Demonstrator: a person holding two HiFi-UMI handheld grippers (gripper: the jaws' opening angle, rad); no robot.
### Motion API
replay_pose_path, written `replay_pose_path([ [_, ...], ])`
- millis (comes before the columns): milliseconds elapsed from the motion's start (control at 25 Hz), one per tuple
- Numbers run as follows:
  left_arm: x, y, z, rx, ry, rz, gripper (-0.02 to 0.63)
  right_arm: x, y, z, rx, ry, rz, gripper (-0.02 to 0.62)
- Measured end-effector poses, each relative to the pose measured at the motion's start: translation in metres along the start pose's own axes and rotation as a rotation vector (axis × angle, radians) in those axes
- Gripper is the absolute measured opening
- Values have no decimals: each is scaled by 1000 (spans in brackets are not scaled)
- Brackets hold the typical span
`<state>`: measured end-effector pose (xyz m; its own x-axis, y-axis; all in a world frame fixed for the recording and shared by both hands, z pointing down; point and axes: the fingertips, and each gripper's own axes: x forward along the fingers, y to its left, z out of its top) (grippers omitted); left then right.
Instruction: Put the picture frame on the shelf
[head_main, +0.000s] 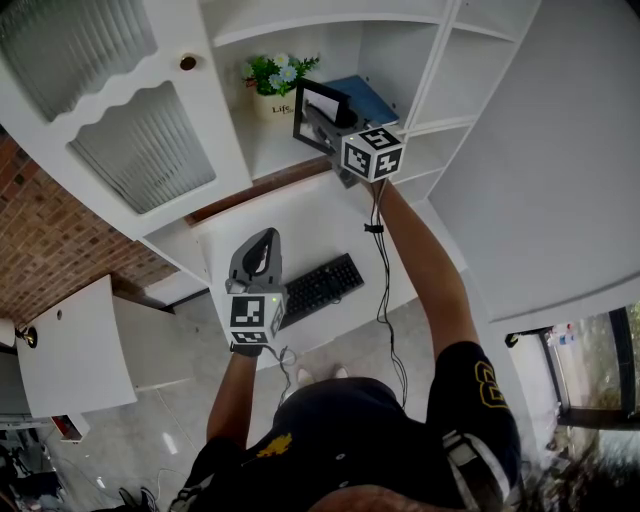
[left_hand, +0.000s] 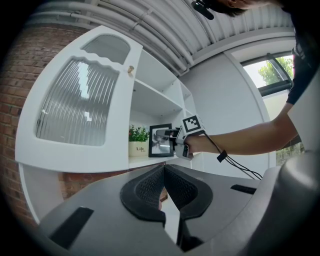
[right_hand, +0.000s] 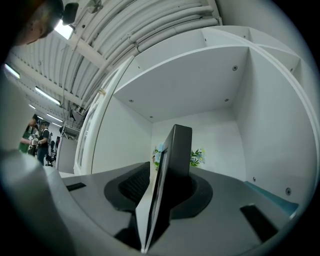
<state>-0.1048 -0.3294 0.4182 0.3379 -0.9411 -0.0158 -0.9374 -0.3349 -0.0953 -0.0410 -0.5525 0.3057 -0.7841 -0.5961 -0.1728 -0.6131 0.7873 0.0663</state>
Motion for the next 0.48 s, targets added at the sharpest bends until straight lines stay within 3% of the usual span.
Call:
replay_pose_path([
  [480, -2, 3, -3, 1, 13, 4, 18, 3, 6, -1, -22, 9, 10, 106],
])
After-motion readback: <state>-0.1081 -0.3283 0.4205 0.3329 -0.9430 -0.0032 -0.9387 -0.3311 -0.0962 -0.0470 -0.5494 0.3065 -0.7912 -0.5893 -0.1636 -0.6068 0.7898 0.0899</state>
